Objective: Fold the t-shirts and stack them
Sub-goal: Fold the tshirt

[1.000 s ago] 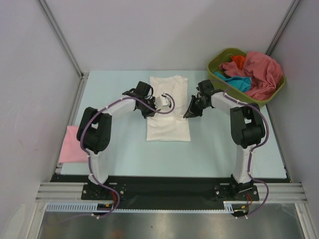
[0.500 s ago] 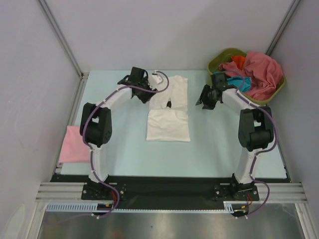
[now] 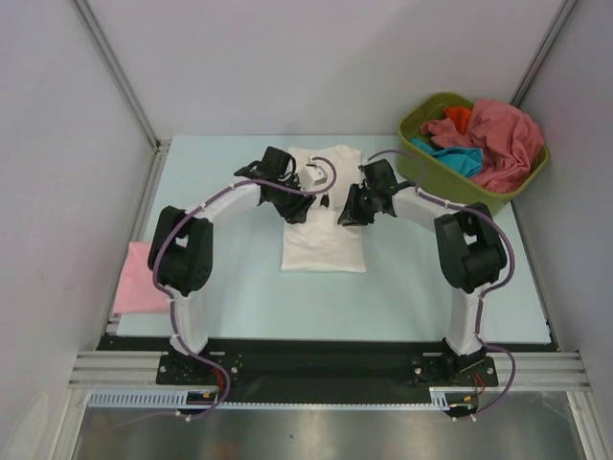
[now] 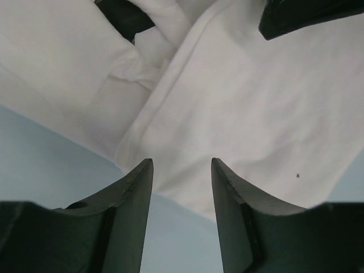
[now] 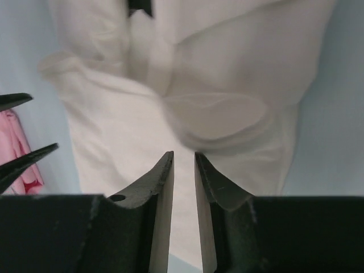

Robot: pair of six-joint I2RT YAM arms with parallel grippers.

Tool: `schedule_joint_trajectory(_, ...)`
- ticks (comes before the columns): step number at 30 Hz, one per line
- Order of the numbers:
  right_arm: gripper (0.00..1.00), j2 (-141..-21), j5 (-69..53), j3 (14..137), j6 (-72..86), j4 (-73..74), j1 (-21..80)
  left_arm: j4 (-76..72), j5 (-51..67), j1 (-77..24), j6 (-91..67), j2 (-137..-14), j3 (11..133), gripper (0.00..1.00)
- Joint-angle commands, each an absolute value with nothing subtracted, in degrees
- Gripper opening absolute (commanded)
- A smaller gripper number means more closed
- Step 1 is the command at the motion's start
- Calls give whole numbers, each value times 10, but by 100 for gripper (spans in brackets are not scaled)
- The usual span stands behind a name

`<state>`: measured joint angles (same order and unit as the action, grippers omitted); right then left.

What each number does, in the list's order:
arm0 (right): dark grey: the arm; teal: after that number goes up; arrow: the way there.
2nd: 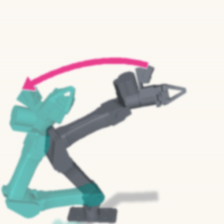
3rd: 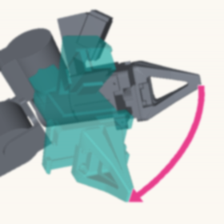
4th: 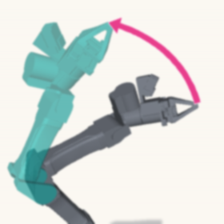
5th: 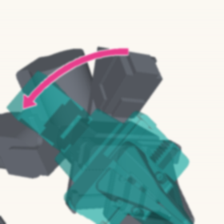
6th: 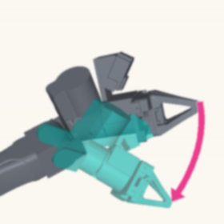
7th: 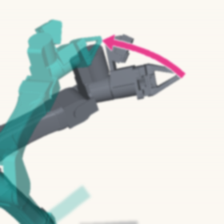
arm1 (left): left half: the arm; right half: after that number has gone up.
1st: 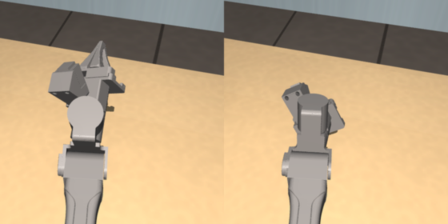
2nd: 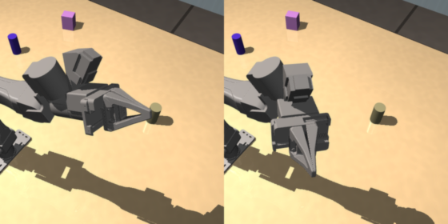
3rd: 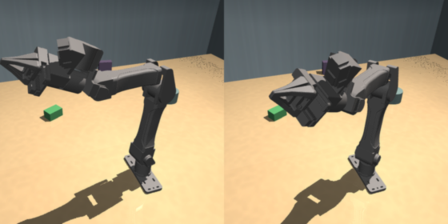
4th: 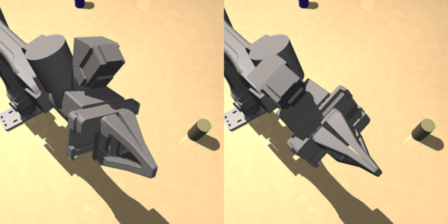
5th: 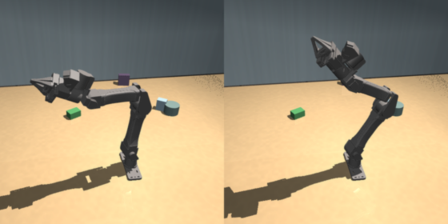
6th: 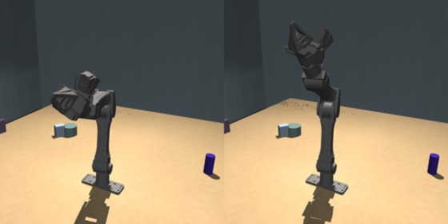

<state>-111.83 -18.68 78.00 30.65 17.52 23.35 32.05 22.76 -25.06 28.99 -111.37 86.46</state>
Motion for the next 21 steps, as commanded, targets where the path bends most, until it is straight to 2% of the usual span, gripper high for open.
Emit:
schedule_joint_trajectory(1, 26, -1153, -210, 792, 334, 128, 211, 294, 215, -225, 230, -1160, 910, 50)
schedule_joint_trajectory(6, 26, -1179, -173, 797, 337, 118, 184, 308, 143, -209, 210, -1224, 943, 48)
schedule_joint_trajectory(13, 26, -1197, -163, 788, 327, 137, 164, 259, 86, -197, 200, -1230, 944, 51)
schedule_joint_trajectory(21, 30, -1089, -72, 811, 277, 227, 159, 279, 111, -198, 185, -1168, 980, 58)
